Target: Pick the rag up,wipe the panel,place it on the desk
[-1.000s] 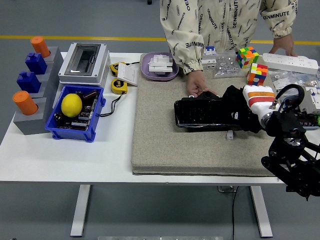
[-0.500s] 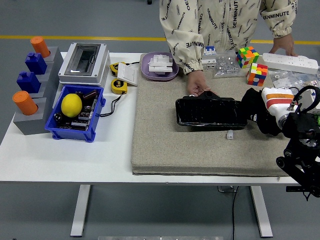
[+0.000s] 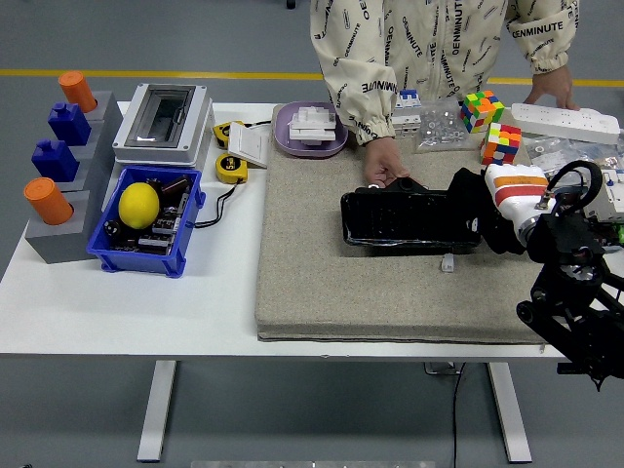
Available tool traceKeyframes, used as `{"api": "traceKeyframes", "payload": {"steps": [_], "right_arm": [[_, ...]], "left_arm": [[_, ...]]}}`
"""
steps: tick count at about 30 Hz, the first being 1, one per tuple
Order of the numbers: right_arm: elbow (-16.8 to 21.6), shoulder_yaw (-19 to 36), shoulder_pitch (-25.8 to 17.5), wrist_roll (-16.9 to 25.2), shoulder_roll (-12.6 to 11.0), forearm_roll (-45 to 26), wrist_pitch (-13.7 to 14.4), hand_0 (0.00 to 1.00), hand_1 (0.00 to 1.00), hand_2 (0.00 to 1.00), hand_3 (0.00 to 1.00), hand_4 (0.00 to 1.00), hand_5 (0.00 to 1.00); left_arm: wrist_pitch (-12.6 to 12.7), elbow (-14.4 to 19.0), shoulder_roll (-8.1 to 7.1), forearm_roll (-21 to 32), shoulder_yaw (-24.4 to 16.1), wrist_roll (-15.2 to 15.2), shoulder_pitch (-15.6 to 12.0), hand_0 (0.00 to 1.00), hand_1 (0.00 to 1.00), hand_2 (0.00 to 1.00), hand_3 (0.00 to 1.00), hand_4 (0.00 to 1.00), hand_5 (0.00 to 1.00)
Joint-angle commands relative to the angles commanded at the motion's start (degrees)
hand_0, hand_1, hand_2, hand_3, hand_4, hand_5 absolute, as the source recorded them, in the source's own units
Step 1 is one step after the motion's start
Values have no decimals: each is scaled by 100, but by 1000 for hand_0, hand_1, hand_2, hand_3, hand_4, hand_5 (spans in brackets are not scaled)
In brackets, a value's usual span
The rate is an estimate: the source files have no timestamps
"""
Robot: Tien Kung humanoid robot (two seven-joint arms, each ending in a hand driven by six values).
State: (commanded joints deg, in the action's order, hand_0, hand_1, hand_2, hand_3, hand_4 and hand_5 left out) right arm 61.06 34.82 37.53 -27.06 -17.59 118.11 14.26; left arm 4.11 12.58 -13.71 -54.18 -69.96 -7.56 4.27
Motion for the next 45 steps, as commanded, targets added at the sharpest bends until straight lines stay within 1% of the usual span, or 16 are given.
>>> {"api": "traceKeyframes", "payload": {"steps": [14, 25, 32, 45], "right_arm": [[-14, -294, 242, 6, 693, -25, 6, 398, 445, 510, 521, 914, 258], [27, -722, 451, 13, 1118, -75, 13, 399, 445, 510, 521, 914, 261], [57, -983, 546, 17, 1281, -105, 11, 399, 445, 510, 521, 914, 261], [160, -1254, 498, 6, 1486, -168, -12, 399, 445, 509, 521, 915, 261]], "left_arm": [[0, 7, -5, 8, 50, 1, 24, 651, 662, 695, 580, 679, 447], [-1, 3, -24, 31, 118, -2, 26, 652, 662, 695, 580, 679, 447], [-1, 4, -36, 36, 153, -2, 31, 652, 661, 695, 580, 679, 447], [-1, 3, -45, 43, 183, -4, 40, 651, 662, 695, 580, 679, 446]]}}
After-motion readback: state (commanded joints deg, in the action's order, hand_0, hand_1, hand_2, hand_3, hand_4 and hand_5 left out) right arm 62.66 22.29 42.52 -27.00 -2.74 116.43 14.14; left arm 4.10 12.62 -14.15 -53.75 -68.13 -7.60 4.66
